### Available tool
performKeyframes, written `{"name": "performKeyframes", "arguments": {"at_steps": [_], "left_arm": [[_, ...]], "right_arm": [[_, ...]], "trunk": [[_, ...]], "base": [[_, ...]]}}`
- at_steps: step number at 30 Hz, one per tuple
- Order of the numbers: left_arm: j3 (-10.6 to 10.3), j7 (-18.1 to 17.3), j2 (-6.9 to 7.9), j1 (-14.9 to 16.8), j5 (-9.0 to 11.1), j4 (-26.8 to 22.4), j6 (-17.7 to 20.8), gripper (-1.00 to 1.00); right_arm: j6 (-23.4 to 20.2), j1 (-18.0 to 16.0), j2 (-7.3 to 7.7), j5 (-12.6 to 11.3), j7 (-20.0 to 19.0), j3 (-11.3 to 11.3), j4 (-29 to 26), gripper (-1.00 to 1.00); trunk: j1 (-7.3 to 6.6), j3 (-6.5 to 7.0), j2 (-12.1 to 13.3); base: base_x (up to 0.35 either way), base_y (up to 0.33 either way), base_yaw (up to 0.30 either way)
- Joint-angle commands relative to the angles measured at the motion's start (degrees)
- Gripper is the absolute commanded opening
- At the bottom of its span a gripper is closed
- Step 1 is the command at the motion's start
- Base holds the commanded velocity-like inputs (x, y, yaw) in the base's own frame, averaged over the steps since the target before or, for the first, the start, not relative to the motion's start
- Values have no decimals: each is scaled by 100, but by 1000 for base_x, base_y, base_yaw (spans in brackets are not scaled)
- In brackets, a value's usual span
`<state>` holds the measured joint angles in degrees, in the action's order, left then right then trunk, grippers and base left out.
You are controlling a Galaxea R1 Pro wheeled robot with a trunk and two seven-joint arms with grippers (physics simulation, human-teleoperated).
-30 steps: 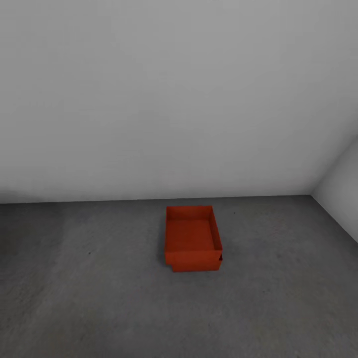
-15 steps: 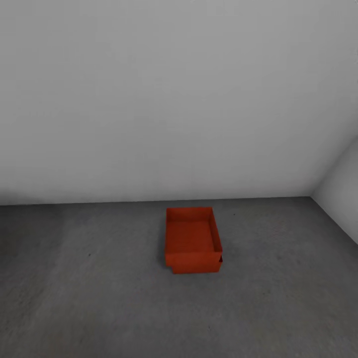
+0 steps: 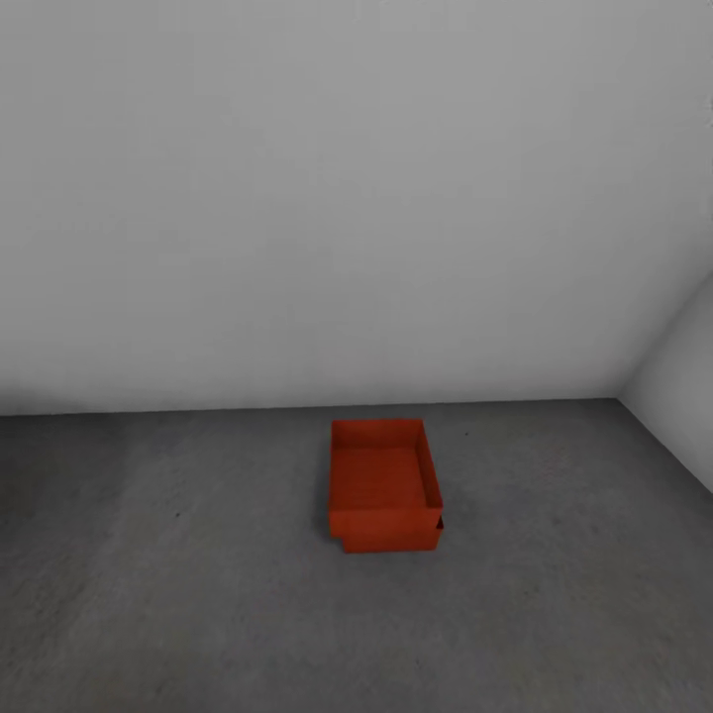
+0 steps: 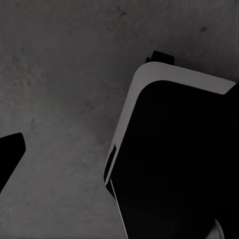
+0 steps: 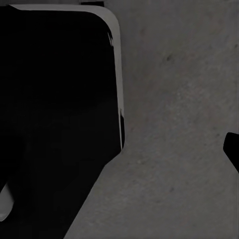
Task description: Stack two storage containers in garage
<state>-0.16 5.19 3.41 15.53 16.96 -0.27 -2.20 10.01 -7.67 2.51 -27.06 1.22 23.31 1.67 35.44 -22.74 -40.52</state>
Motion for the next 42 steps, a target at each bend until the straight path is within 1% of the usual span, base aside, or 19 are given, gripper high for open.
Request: {"name": "performKeyframes", "arguments": {"at_steps": [1, 6, 37, 42], "left_arm": [[-2, 9, 0, 3, 22, -6, -17, 100], [22, 9, -4, 3, 22, -19, -17, 100], [11, 9, 0, 3, 27, -14, -17, 100], [8, 9, 0, 3, 22, -11, -17, 100]], "right_arm": [[29, -6, 1, -40, 2, 52, 17, 100], [30, -6, 35, -41, 2, 58, 17, 100], [53, -6, 17, -34, 10, 68, 17, 100], [54, -6, 13, 46, 10, 68, 17, 100]], "trunk": [[1, 4, -5], [1, 50, -5], [1, 339, -5], [1, 386, -5]], "base": [[0, 0, 0], [0, 0, 0], [0, 0, 0], [0, 0, 0]]}}
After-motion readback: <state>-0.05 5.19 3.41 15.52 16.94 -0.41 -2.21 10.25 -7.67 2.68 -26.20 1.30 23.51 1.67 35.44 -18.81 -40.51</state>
